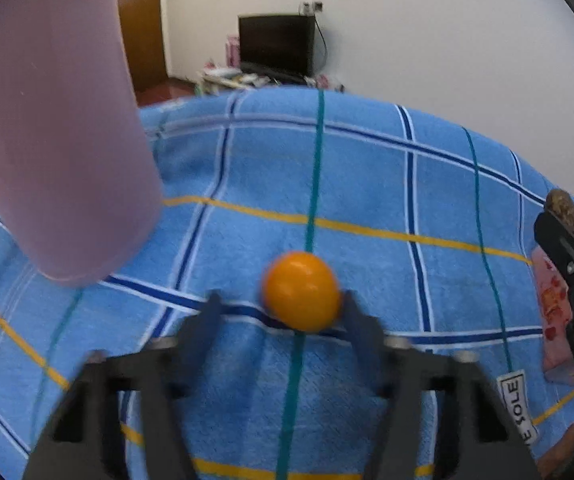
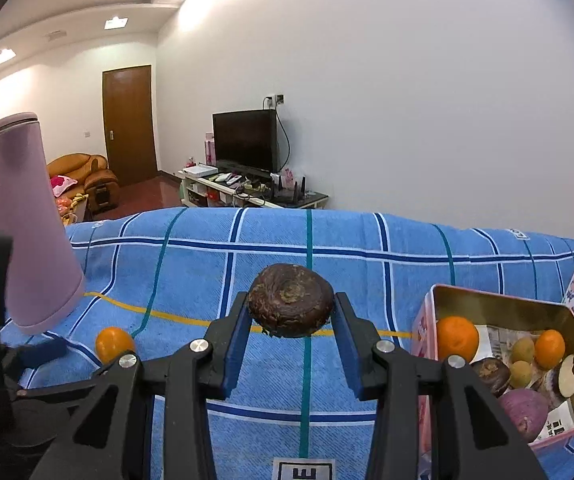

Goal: Organize fruits
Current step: 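Grasp the mangosteen with the right tool while the left tool grasps the small orange, then lift the small orange and mangosteen and carry both over the tin box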

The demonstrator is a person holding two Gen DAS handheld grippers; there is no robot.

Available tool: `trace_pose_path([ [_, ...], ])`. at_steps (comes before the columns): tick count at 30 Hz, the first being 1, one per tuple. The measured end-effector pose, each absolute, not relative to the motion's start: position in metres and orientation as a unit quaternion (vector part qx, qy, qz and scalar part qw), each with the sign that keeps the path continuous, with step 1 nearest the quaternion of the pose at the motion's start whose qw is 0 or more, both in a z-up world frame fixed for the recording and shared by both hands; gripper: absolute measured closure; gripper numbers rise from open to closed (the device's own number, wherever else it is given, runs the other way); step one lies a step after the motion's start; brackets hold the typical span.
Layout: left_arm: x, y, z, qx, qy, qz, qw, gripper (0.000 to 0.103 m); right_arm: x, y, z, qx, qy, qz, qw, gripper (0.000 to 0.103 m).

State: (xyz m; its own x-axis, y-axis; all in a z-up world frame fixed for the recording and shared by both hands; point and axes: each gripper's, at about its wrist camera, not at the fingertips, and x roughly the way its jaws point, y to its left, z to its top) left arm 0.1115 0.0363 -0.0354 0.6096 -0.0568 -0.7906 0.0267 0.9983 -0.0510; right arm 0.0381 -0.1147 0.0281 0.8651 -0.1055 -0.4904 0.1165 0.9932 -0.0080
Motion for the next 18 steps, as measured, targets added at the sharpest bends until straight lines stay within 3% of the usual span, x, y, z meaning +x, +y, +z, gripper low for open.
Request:
trace_pose_path([
  [7, 0.111, 0.052, -0.035, -0.066, 0.434, -0.036, 0.898, 0.065, 0.037, -0.113, 0.027, 0.006, 0.251, -0.057, 0.966, 0.060],
  [12, 0.107, 0.057, -0.034, -0.082, 0.424, -0.040, 0.901, 0.065, 0.030, -0.106, 0.030, -0.010, 0.233, -0.062, 0.970, 0.060],
  [18, 0.087, 0.064, -0.017, -0.092, 0.358, -0.020, 0.929, 0.065, 0.020, -0.100, 0.035, -0.029, 0.203, -0.073, 0.976, 0.060],
])
